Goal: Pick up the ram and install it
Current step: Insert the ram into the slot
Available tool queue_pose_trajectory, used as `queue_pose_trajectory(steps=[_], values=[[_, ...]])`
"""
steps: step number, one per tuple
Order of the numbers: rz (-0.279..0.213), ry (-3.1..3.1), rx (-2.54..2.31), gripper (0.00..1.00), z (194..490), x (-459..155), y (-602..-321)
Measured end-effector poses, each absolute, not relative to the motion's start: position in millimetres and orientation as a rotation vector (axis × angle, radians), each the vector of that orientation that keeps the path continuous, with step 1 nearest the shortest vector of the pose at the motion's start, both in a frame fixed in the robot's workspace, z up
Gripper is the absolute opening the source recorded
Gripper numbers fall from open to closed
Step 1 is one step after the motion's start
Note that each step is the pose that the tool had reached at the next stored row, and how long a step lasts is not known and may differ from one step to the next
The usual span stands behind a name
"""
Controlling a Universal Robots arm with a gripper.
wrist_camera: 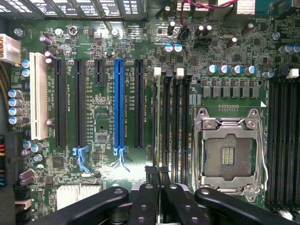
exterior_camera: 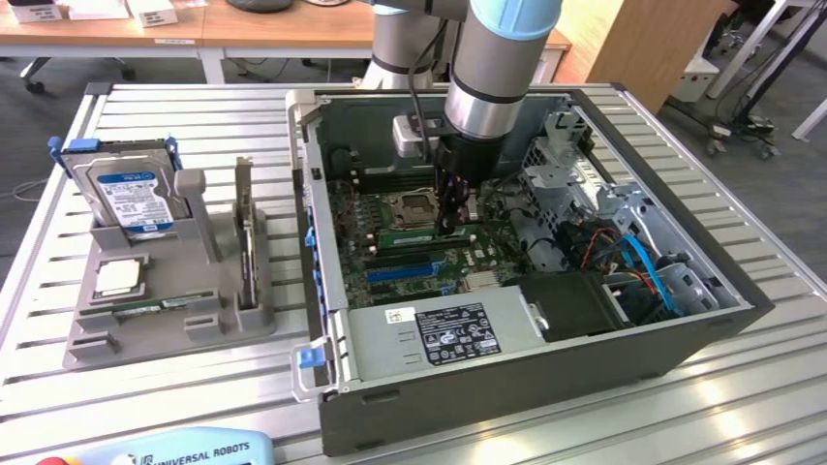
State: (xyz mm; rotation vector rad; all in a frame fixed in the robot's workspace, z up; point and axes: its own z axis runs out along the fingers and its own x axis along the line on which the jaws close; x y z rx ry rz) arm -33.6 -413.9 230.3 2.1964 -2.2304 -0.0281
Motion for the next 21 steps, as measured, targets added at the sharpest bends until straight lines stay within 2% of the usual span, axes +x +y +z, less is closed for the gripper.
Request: queue_pose_trajectory(steps=[14, 21], values=[[-0.028, -2.228, 2.198, 0.11, 225.1, -33.8, -413.9], [-0.028, -2.229, 2.199, 0.11, 233.8, -33.8, -413.8]])
